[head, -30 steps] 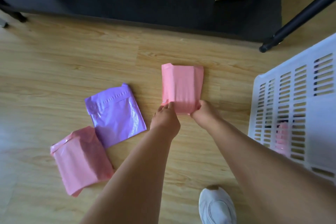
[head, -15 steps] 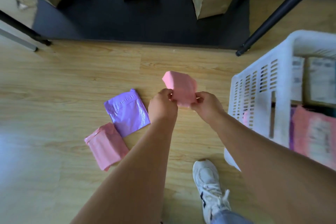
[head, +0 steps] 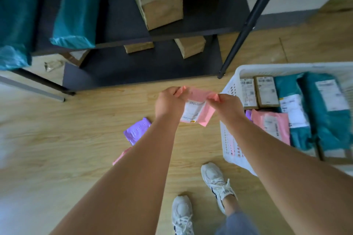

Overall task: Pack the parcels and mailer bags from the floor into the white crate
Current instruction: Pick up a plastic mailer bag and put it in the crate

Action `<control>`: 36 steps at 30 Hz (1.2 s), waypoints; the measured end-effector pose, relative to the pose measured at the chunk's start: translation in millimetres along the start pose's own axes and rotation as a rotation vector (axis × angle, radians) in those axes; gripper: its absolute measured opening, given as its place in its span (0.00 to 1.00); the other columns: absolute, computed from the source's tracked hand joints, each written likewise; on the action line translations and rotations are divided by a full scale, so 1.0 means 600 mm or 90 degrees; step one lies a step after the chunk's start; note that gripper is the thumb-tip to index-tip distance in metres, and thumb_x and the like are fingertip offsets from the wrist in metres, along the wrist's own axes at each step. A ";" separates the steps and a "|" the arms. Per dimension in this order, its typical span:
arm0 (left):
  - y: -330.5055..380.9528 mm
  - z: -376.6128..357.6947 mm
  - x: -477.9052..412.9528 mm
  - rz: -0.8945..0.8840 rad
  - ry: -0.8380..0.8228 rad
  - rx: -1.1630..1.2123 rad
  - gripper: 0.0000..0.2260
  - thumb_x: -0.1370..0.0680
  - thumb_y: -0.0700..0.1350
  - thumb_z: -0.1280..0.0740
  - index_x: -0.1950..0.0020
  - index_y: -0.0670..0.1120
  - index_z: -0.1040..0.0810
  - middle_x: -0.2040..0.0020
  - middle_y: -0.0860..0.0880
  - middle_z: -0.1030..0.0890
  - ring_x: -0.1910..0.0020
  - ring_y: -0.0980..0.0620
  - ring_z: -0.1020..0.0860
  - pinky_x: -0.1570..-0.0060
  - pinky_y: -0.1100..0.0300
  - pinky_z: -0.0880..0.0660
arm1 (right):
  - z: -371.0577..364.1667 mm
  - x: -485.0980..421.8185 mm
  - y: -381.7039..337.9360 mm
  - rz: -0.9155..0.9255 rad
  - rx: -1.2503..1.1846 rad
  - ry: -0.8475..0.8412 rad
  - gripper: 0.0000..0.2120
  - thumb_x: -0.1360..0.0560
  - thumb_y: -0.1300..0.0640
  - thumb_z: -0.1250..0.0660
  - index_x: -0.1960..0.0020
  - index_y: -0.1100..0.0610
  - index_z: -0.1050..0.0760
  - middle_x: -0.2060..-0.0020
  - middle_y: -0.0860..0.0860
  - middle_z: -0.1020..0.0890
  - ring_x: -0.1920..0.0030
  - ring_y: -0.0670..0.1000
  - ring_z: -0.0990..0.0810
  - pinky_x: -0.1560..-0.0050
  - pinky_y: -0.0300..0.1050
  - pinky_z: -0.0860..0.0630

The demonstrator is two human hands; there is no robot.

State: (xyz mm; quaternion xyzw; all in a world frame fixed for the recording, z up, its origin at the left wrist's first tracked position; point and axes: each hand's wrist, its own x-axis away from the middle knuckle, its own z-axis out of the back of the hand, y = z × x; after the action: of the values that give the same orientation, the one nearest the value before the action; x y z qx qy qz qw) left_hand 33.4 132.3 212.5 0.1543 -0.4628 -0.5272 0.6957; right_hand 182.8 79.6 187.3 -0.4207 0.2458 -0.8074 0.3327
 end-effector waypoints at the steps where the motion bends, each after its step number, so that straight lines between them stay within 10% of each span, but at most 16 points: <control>1: 0.012 0.000 0.012 -0.007 -0.017 0.004 0.14 0.24 0.58 0.33 0.52 0.47 0.18 0.64 0.53 0.21 0.63 0.50 0.23 0.61 0.59 0.28 | 0.017 0.011 -0.002 -0.002 -0.023 0.015 0.11 0.23 0.55 0.34 0.63 0.55 0.22 0.72 0.47 0.26 0.71 0.46 0.30 0.73 0.38 0.39; 11: 0.095 -0.124 0.143 -0.032 -0.148 -0.041 0.15 0.29 0.49 0.25 0.44 0.47 0.21 0.57 0.53 0.19 0.59 0.51 0.22 0.58 0.59 0.26 | 0.213 0.080 0.091 -0.087 -0.261 0.118 0.06 0.24 0.61 0.33 0.60 0.56 0.22 0.59 0.54 0.17 0.53 0.60 0.17 0.45 0.59 0.21; 17: 0.168 -0.285 0.209 -0.040 -0.113 -0.167 0.12 0.26 0.51 0.33 0.67 0.47 0.26 0.70 0.51 0.24 0.68 0.47 0.26 0.66 0.60 0.29 | 0.365 0.081 0.205 -0.138 -0.281 0.167 0.13 0.25 0.56 0.35 0.51 0.66 0.22 0.52 0.65 0.18 0.52 0.65 0.18 0.48 0.61 0.21; 22: 0.240 -0.446 0.292 -0.009 -0.126 -0.115 0.10 0.25 0.47 0.34 0.65 0.46 0.24 0.70 0.50 0.27 0.70 0.49 0.28 0.69 0.62 0.32 | 0.508 0.088 0.319 -0.171 -0.252 0.165 0.12 0.26 0.54 0.35 0.51 0.62 0.22 0.51 0.62 0.17 0.49 0.63 0.19 0.46 0.65 0.23; 26: 0.301 -0.549 0.345 0.062 -0.143 -0.031 0.09 0.24 0.44 0.35 0.64 0.47 0.28 0.63 0.48 0.24 0.63 0.48 0.26 0.61 0.58 0.28 | 0.614 0.093 0.400 -0.192 -0.240 0.134 0.12 0.23 0.55 0.33 0.40 0.56 0.22 0.45 0.51 0.19 0.50 0.53 0.20 0.52 0.47 0.23; 36: 0.368 -0.724 0.423 0.074 -0.129 -0.091 0.06 0.23 0.46 0.34 0.51 0.45 0.23 0.60 0.48 0.22 0.58 0.45 0.23 0.61 0.59 0.29 | 0.773 0.110 0.521 -0.186 -0.174 0.142 0.07 0.30 0.68 0.32 0.58 0.58 0.20 0.67 0.48 0.19 0.71 0.47 0.18 0.63 0.48 0.20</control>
State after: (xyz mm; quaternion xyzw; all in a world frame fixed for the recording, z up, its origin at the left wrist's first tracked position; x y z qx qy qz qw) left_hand 518.2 -121.4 262.0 0.0229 -0.5002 -0.5309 0.6837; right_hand 649.2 -229.6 253.2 -0.4011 0.3245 -0.8478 0.1226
